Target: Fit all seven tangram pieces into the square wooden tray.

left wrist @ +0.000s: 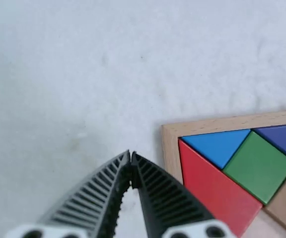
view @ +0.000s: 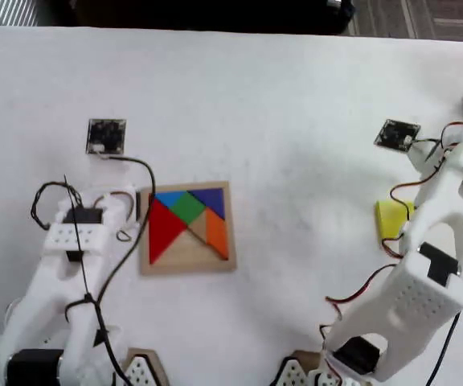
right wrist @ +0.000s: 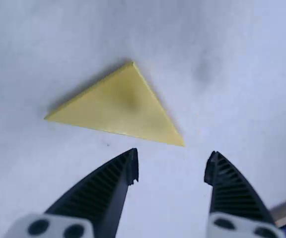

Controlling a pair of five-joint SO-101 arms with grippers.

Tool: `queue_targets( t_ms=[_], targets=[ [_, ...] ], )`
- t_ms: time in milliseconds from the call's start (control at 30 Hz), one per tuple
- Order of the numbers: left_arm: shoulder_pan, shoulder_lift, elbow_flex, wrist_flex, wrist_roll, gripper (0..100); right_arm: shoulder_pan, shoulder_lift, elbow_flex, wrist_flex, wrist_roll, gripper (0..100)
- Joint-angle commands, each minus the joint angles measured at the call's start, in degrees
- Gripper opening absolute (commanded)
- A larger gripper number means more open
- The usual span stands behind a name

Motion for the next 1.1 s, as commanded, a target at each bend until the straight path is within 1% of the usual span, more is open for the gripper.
queue_targets(
  t_ms=[0, 100, 233, 433, 567, 667, 733, 867, 1067],
  targets=[
    [0.1, 0.0, -1.6, -1.3, -2.4, 3, -1.9, 2.5, -4.5, 0.2, 4.2, 21.6],
    [0.1, 0.0, -1.6, -1.4, -2.5, 3, -2.1, 6.7, -5.4, 0.6, 8.9, 21.6],
    [0.1, 0.0, -1.8, -1.5, -2.7, 3, -1.1, 10.2, -5.5, 1.5, 12.5, 21.6],
    [0.1, 0.0, -1.6, -3.0, -2.7, 3, 3.9, 9.1, -5.4, 11.2, 23.5, 21.6],
    [0.1, 0.0, -1.6, -3.0, -2.7, 3, 8.0, 9.5, -5.0, 14.9, 28.1, 21.6],
    [0.1, 0.0, -1.6, -3.0, -2.7, 3, 10.7, 8.8, -1.9, 18.0, 32.2, 21.6],
    [0.1, 0.0, -1.6, -2.9, -2.7, 3, 11.8, 8.1, 0.3, 19.6, 33.6, 21.6],
    [0.1, 0.0, -1.6, -2.7, -2.7, 3, 13.7, 4.5, 8.5, 19.6, 33.8, 21.6],
    [0.1, 0.0, -1.5, -2.7, -2.7, 3, 15.0, -7.1, 18.9, 19.4, 32.5, 21.6]
  ],
)
